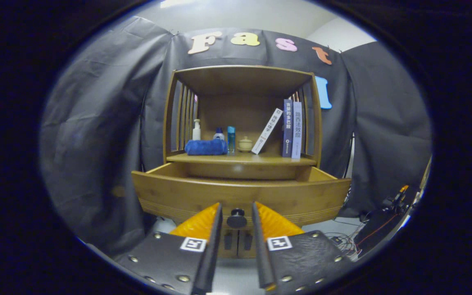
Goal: Pull open the drawer, take out the items inside it, and place them on the countertop above the cabinet.
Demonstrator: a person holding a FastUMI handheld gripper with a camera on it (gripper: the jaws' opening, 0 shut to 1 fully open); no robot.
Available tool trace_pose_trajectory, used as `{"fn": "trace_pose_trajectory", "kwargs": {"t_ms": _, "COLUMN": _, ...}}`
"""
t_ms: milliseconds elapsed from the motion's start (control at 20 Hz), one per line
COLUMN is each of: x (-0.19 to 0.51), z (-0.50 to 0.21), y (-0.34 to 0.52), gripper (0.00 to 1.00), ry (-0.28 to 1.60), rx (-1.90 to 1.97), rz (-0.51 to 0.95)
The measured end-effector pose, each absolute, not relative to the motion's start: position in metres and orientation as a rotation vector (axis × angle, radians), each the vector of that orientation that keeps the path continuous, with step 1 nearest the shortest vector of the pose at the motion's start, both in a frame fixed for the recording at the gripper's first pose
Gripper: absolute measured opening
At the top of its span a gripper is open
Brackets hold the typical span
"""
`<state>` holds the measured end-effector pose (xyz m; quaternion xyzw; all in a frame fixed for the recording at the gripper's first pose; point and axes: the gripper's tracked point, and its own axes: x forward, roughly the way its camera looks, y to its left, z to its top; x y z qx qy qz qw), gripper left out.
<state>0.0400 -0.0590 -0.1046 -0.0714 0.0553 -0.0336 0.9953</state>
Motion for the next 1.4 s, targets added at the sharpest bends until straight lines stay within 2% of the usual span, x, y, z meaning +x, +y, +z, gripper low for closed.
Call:
{"fn": "trace_pose_trajectory", "kwargs": {"t_ms": 250, "x": 0.056, "z": -0.084, "y": -0.057, "gripper": 1.00, "ry": 0.151, "rx": -0.083, "rz": -0.065}}
{"fn": "trace_pose_trajectory", "kwargs": {"t_ms": 650, "x": 0.096, "z": -0.043, "y": -0.035, "gripper": 1.00, "ry": 0.172, "rx": -0.124, "rz": -0.046}}
{"fn": "trace_pose_trajectory", "kwargs": {"t_ms": 850, "x": 0.137, "z": -0.049, "y": -0.029, "gripper": 1.00, "ry": 0.261, "rx": -0.151, "rz": -0.023}}
{"fn": "trace_pose_trajectory", "kwargs": {"t_ms": 1150, "x": 0.211, "z": -0.131, "y": -0.022, "gripper": 1.00, "ry": 0.670, "rx": 0.023, "rz": 0.026}}
{"fn": "trace_pose_trajectory", "kwargs": {"t_ms": 1300, "x": 0.229, "z": -0.166, "y": -0.032, "gripper": 1.00, "ry": 0.867, "rx": 0.150, "rz": -0.051}}
{"fn": "trace_pose_trajectory", "kwargs": {"t_ms": 1400, "x": 0.235, "z": -0.196, "y": -0.052, "gripper": 0.96, "ry": 1.013, "rx": 0.099, "rz": -0.164}}
